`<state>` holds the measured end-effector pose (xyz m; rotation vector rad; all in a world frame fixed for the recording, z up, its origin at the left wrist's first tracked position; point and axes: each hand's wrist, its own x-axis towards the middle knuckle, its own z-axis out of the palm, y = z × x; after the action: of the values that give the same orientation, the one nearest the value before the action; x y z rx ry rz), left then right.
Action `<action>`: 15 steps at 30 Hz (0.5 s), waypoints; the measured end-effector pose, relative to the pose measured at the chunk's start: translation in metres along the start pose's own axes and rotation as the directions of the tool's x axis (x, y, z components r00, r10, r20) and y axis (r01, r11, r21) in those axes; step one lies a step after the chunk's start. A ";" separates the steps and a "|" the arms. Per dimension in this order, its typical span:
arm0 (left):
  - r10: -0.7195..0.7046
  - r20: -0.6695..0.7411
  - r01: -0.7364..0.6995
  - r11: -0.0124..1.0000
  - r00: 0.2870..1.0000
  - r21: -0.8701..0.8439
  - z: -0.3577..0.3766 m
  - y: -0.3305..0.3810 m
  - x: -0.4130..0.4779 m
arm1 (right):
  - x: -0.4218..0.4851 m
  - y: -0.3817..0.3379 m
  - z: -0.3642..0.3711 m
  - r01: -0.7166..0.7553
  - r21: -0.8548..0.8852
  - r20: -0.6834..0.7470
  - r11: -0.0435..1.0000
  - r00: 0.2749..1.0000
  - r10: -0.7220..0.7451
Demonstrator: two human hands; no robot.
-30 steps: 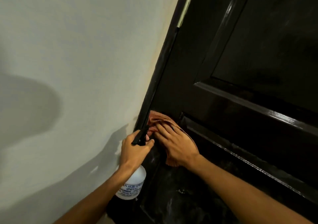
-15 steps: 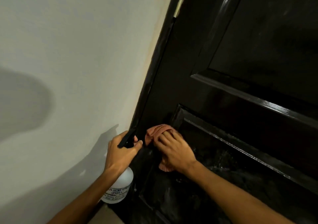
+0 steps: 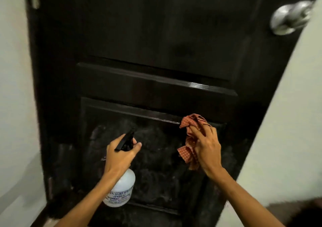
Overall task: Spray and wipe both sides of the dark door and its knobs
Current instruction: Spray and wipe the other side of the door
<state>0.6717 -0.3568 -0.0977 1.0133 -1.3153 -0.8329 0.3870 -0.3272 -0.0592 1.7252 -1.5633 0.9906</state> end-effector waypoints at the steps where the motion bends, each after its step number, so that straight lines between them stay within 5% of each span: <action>1: 0.012 0.046 -0.012 1.000 0.999 -0.006 0.023 0.007 -0.010 | -0.012 0.026 -0.012 -0.102 0.028 -0.050 0.994 0.993 0.103; 7: 0.042 0.257 -0.034 0.999 0.965 -0.033 0.137 0.034 -0.056 | -0.059 0.121 -0.062 -0.378 0.150 -0.247 0.913 0.880 0.405; 10: 0.060 0.322 -0.049 0.998 0.945 -0.040 0.181 0.044 -0.066 | -0.050 0.147 -0.076 -0.313 0.158 -0.269 0.936 0.899 0.346; 15: 0.038 0.371 -0.038 0.999 0.928 -0.005 0.217 0.045 -0.078 | -0.104 0.157 -0.040 -0.233 0.013 -0.083 0.972 0.969 0.233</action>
<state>0.4452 -0.2935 -0.0894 0.8533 -1.6508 -1.0283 0.2231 -0.2574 -0.1331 1.5043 -1.7383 1.1644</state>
